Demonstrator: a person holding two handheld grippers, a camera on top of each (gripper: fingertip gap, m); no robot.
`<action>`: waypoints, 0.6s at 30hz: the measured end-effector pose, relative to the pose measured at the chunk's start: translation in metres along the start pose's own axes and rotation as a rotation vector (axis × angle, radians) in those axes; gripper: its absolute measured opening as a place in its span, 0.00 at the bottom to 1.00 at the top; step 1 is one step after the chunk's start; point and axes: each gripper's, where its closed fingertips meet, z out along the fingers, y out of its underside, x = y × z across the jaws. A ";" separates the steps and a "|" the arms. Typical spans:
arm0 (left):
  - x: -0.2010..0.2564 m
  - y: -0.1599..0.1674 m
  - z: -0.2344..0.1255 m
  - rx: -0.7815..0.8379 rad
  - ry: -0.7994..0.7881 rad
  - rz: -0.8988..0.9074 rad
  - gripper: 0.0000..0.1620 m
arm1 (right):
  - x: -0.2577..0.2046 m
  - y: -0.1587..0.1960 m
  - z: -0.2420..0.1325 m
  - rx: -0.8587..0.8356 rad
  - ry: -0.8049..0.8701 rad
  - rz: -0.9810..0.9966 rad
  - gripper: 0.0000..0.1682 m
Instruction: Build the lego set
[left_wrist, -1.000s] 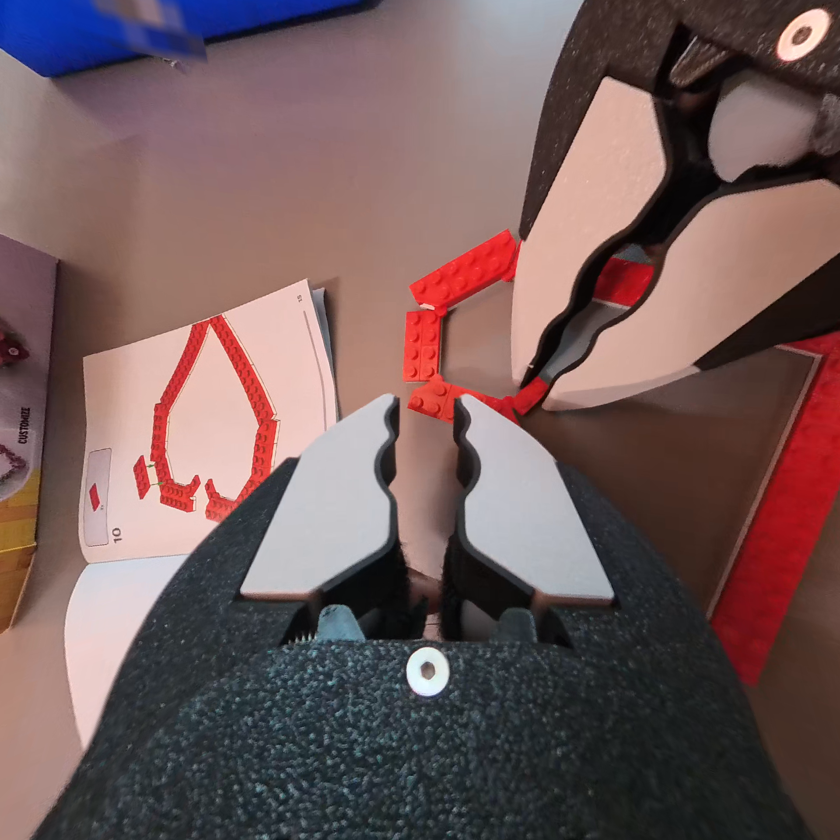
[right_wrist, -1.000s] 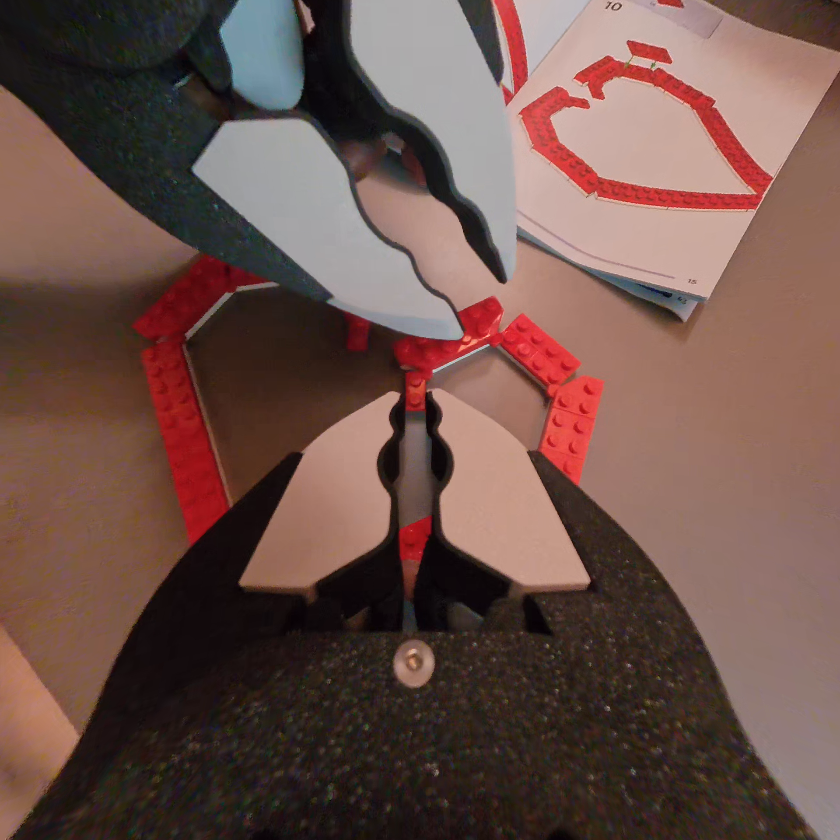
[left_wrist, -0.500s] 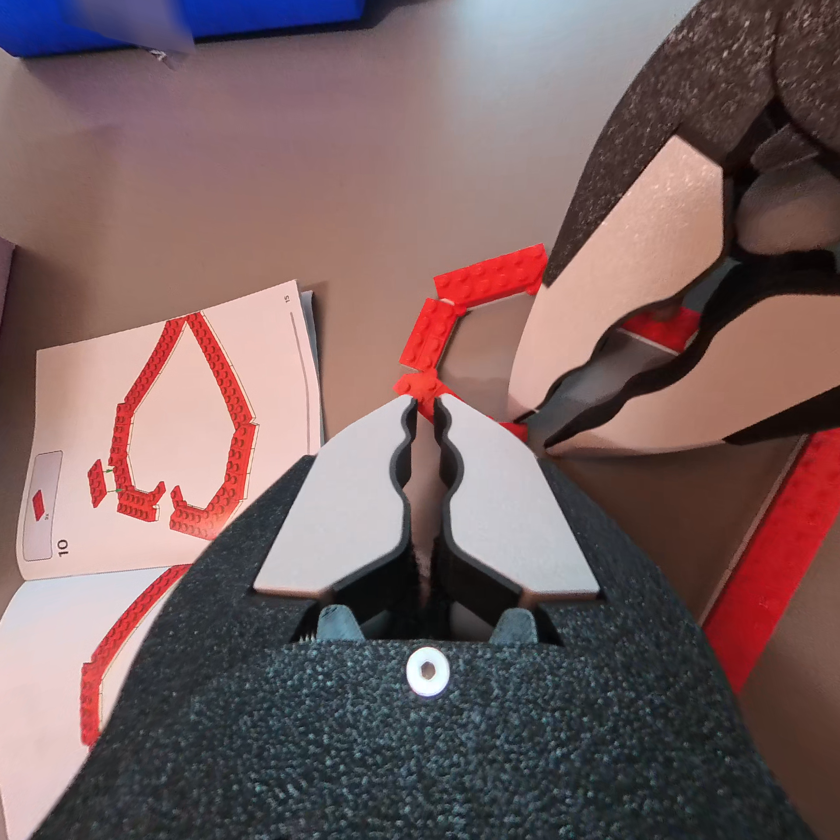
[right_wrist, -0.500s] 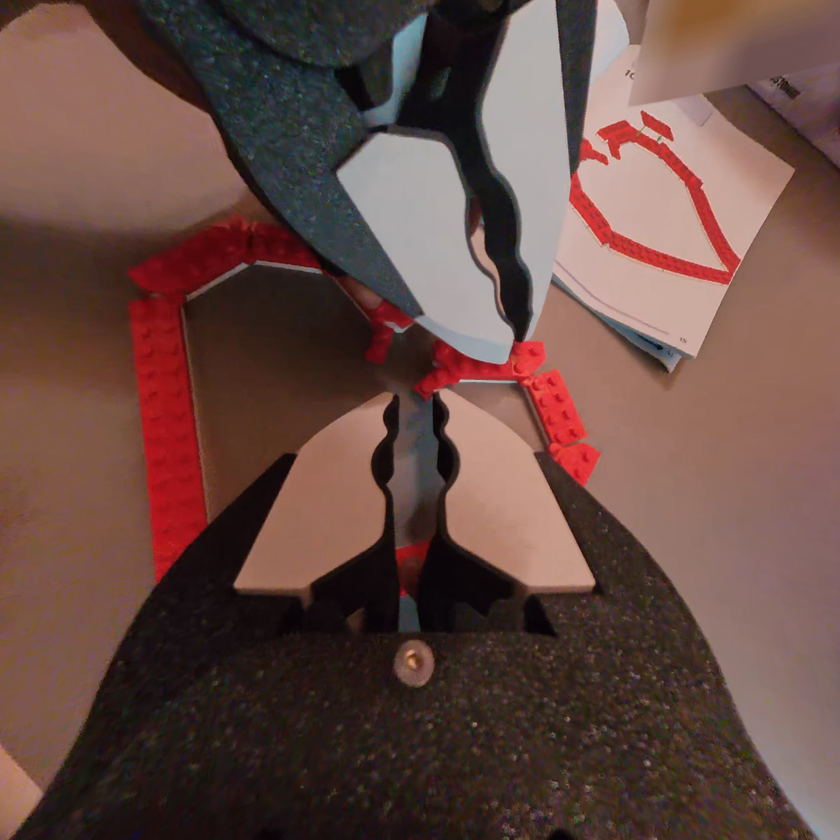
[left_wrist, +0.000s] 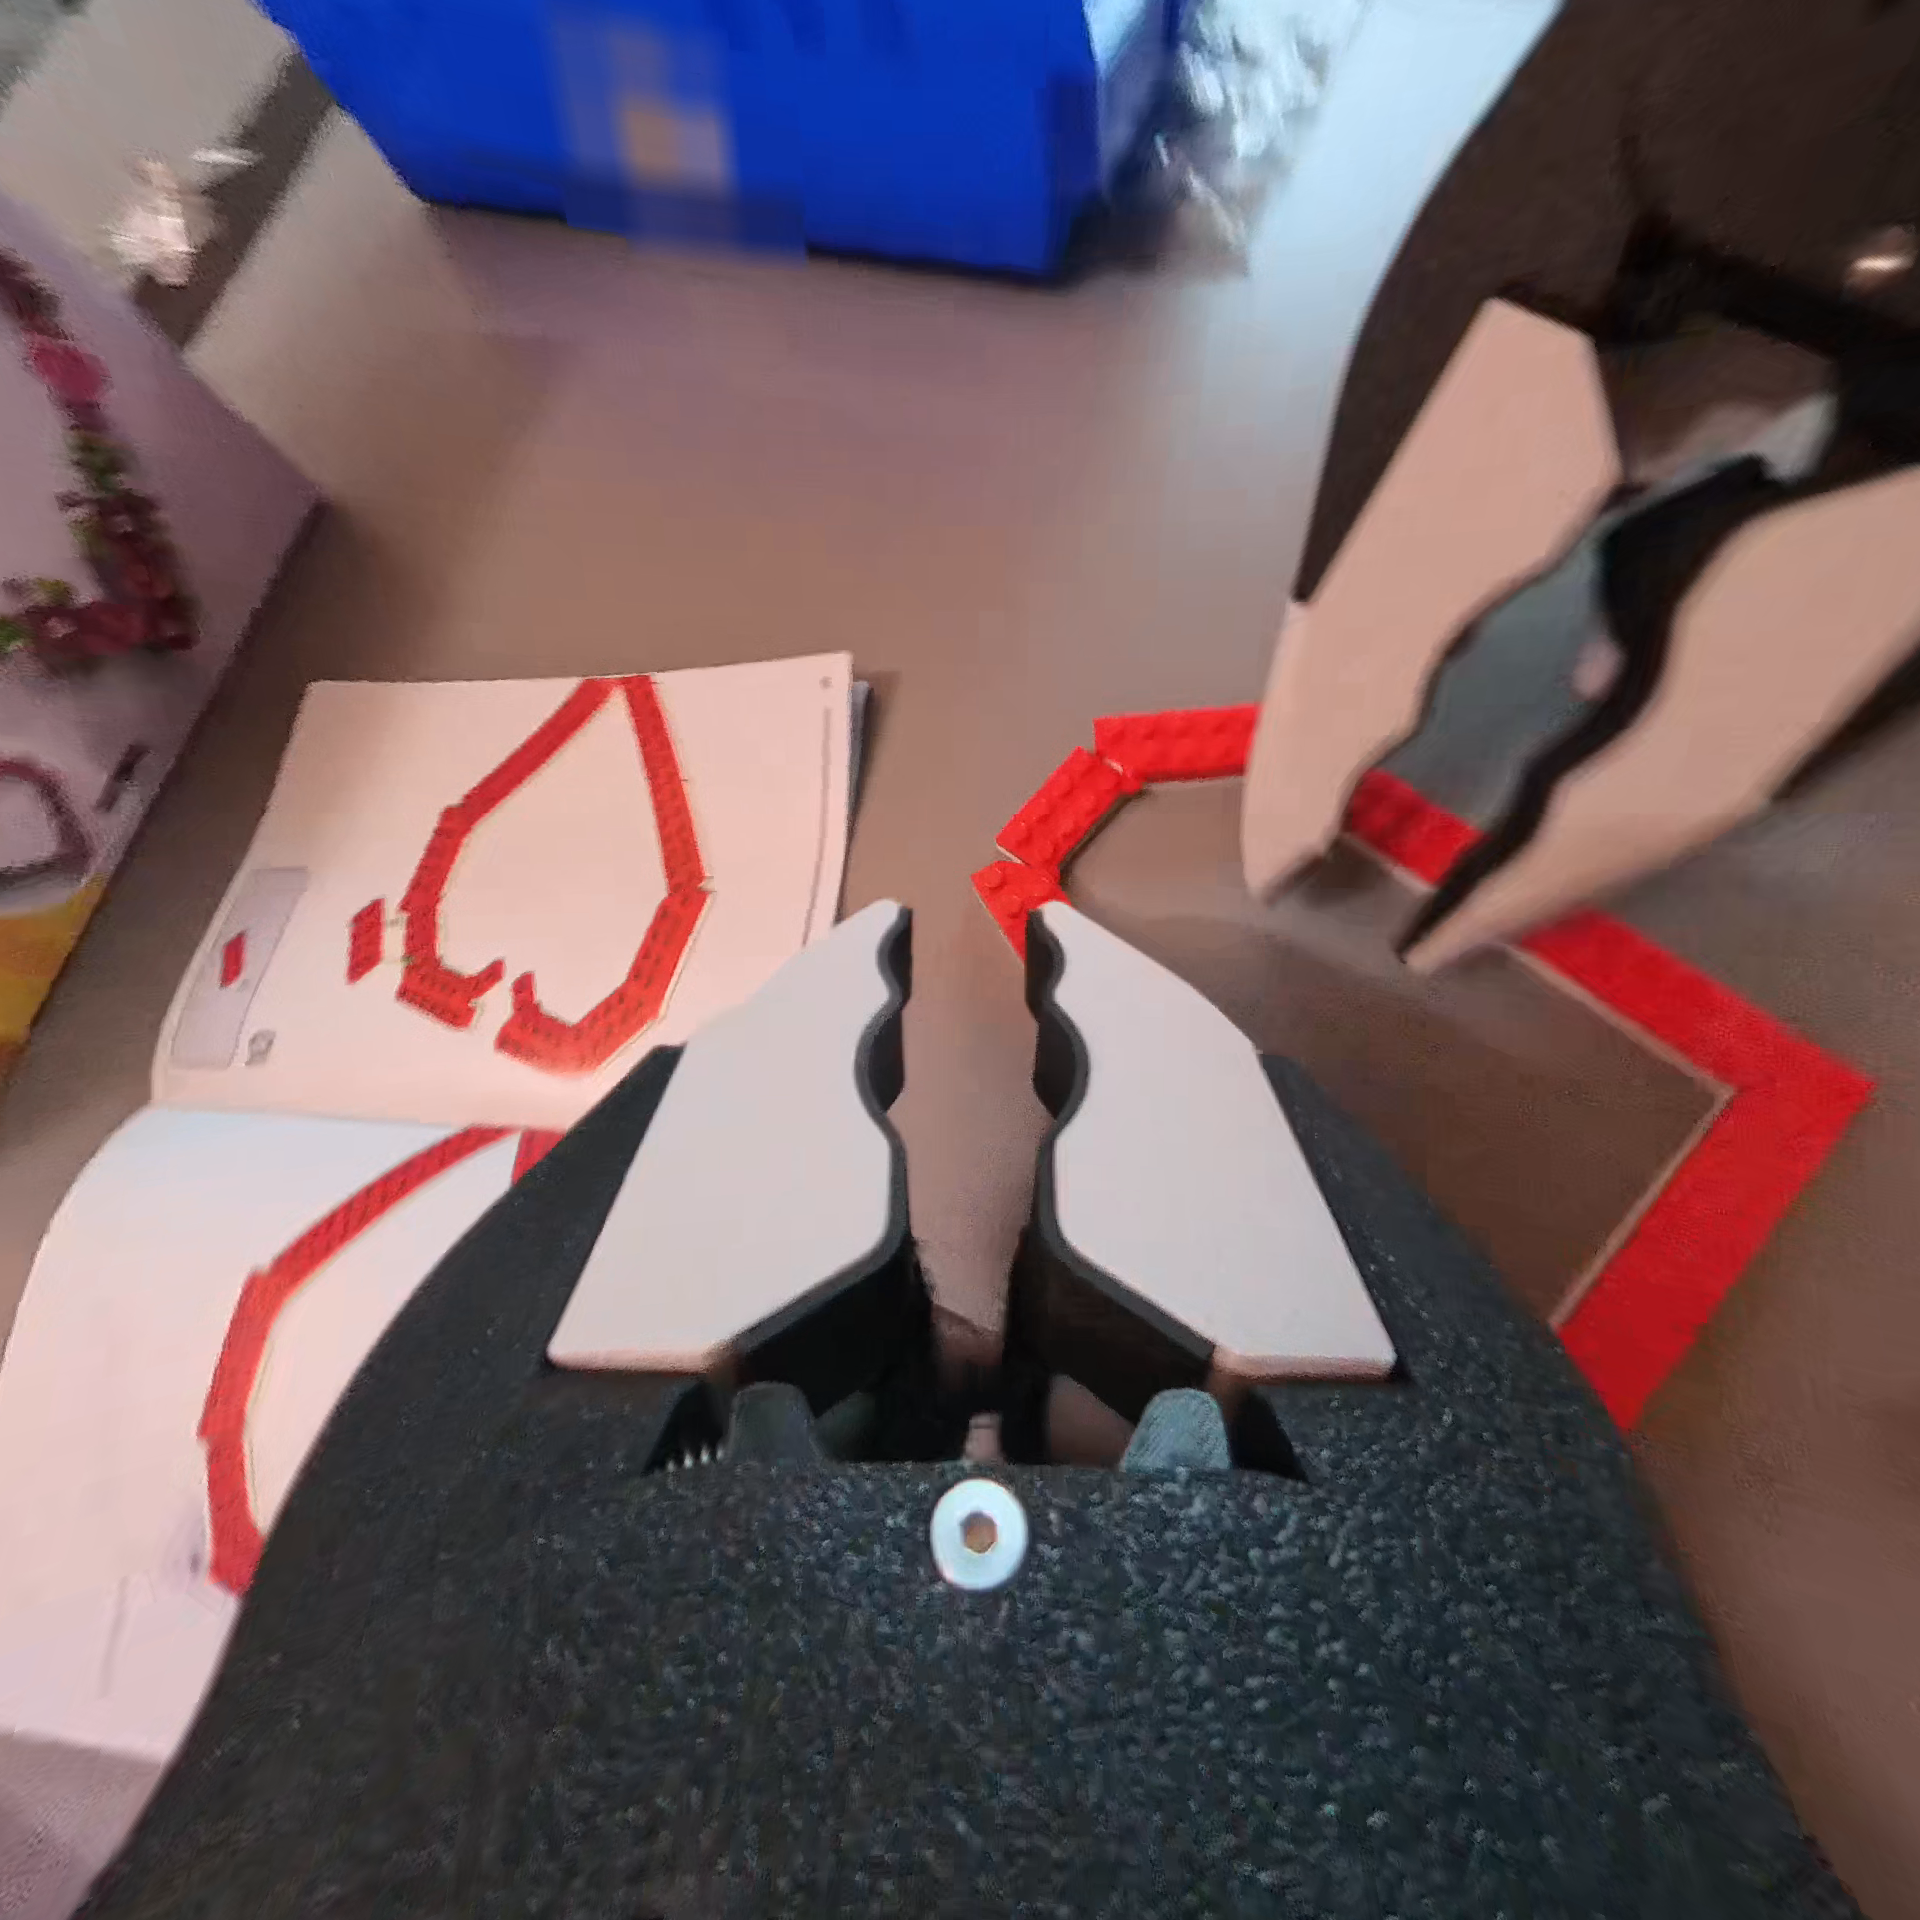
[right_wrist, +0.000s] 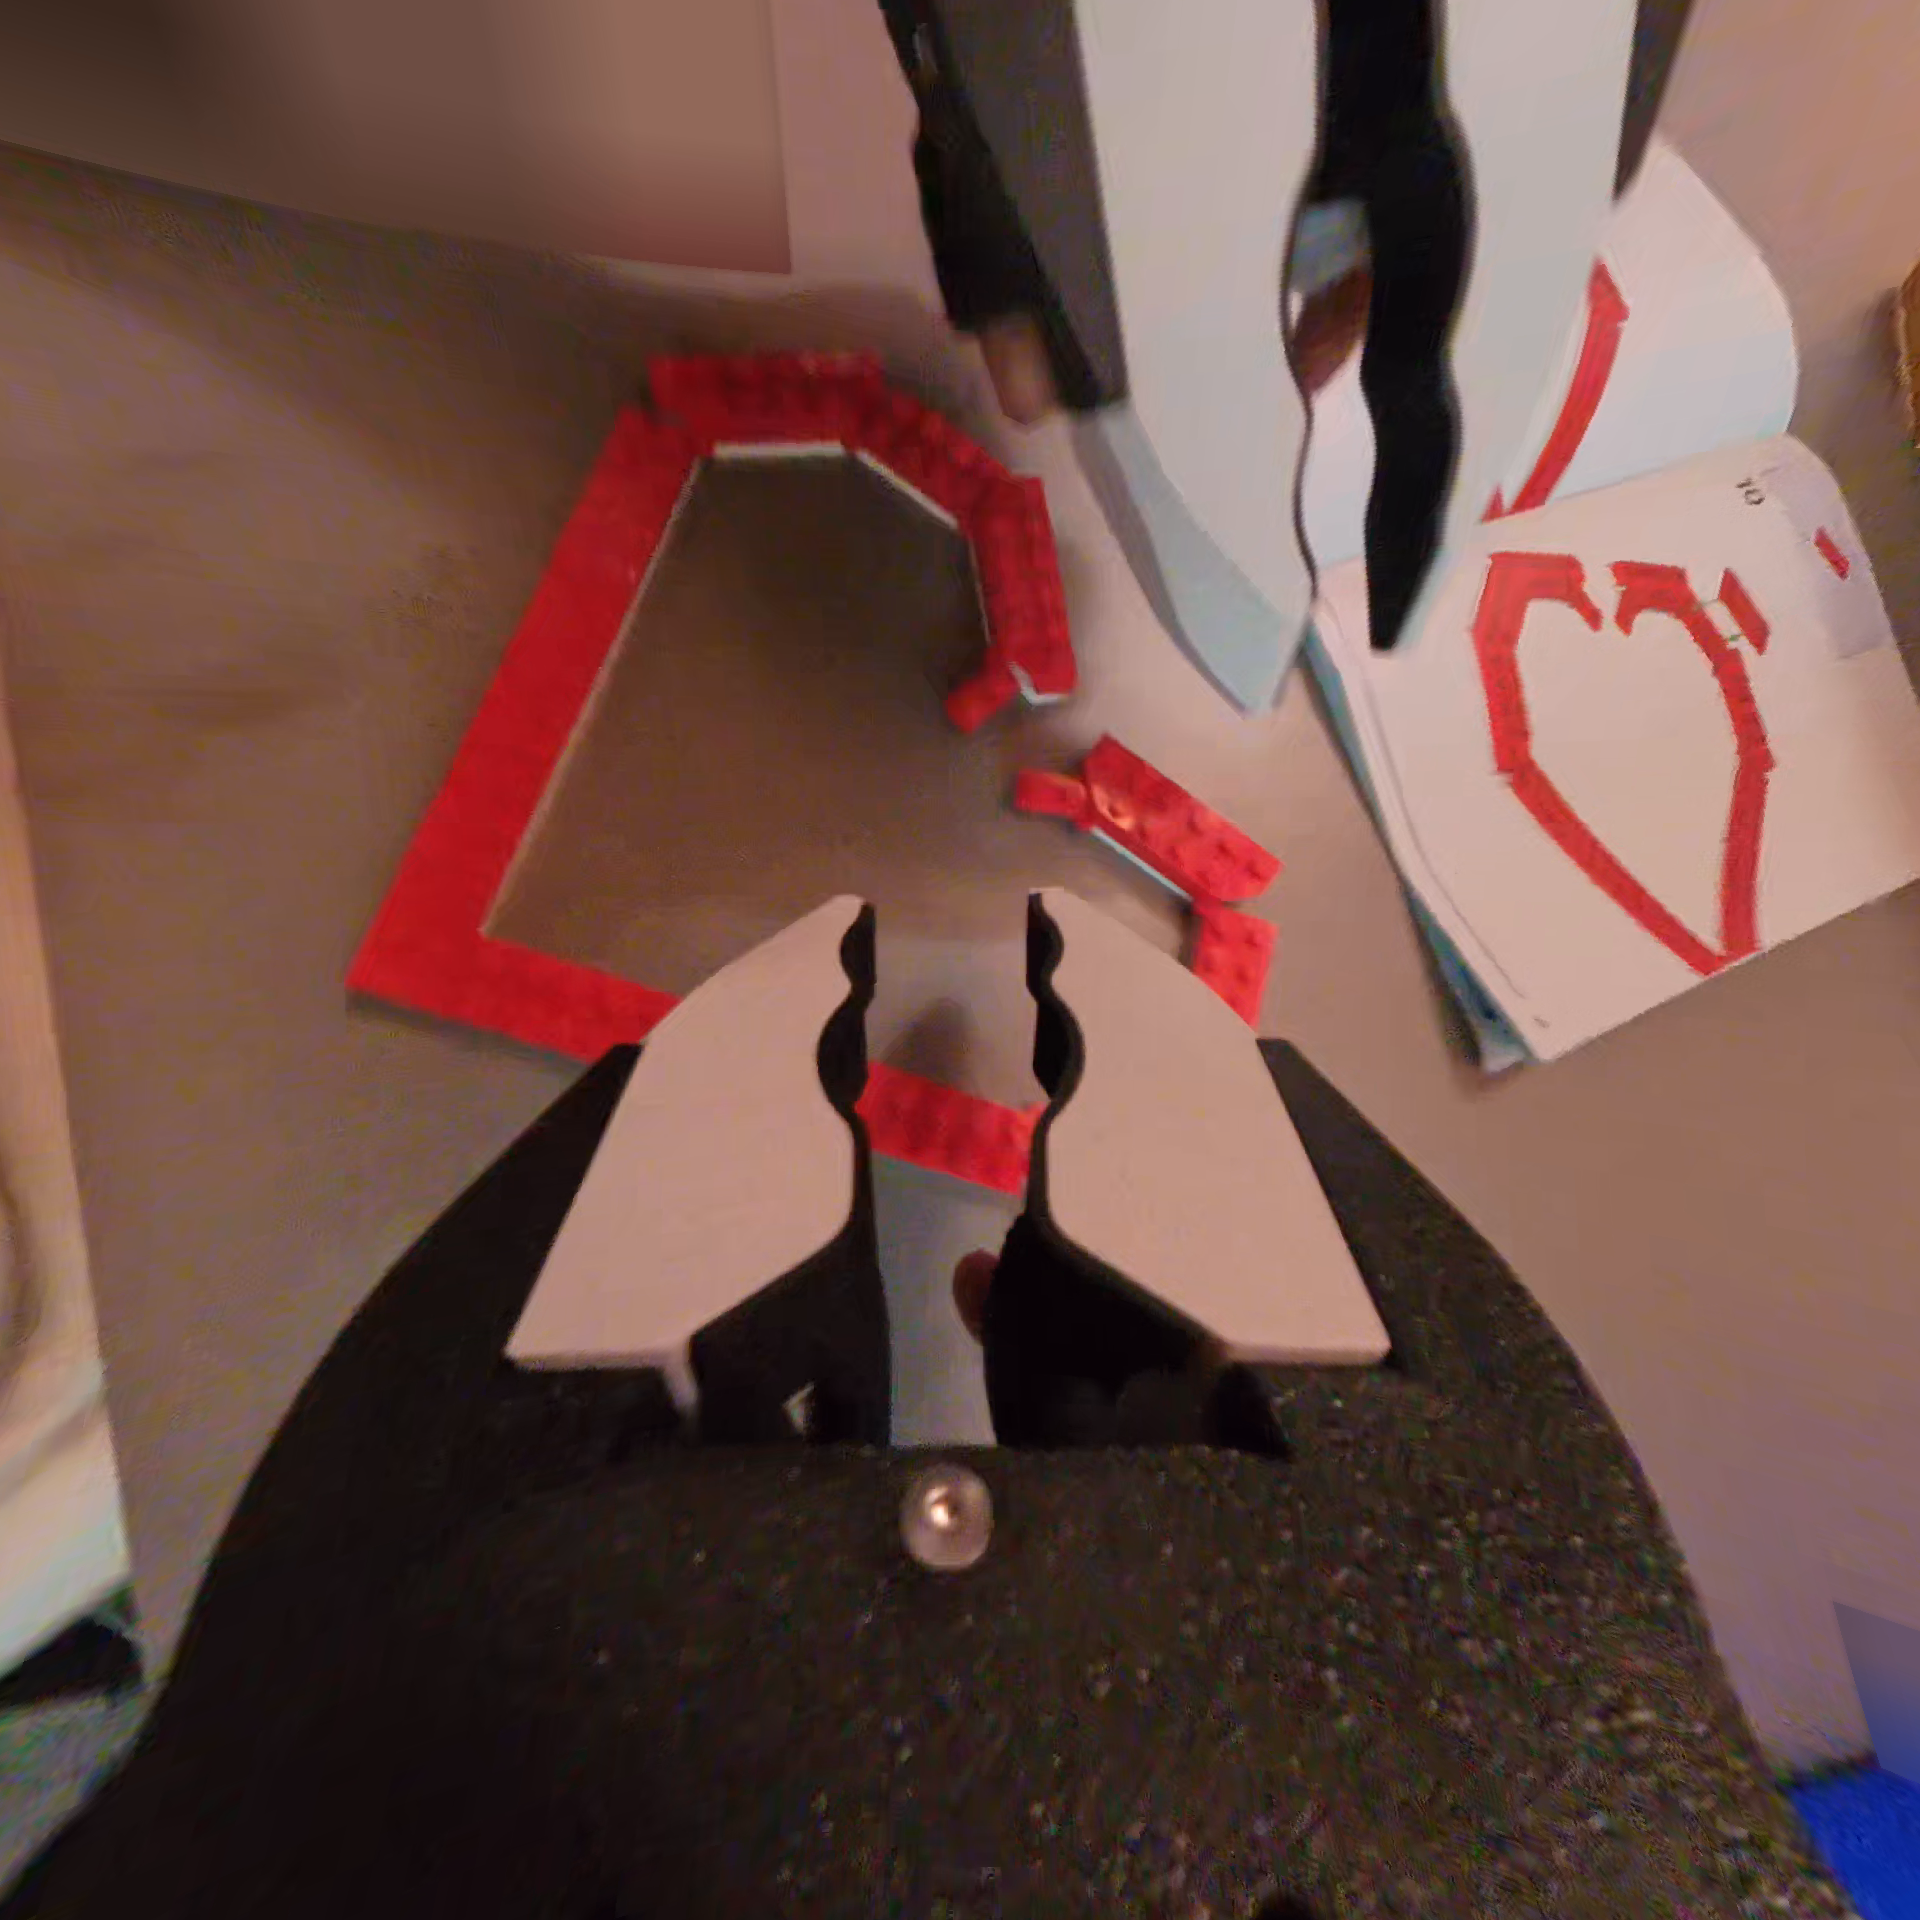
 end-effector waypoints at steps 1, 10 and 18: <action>-0.001 -0.003 -0.010 0.036 -0.018 -0.051 0.14 | 0.010 0.005 -0.009 -0.028 -0.019 -0.077 0.16; 0.023 0.025 -0.014 -0.094 -0.241 -0.101 0.30 | 0.042 -0.004 0.021 -0.075 -0.366 -0.541 0.15; 0.018 0.036 0.006 -0.200 -0.239 -0.086 0.29 | 0.039 -0.001 0.036 -0.067 -0.424 -0.590 0.11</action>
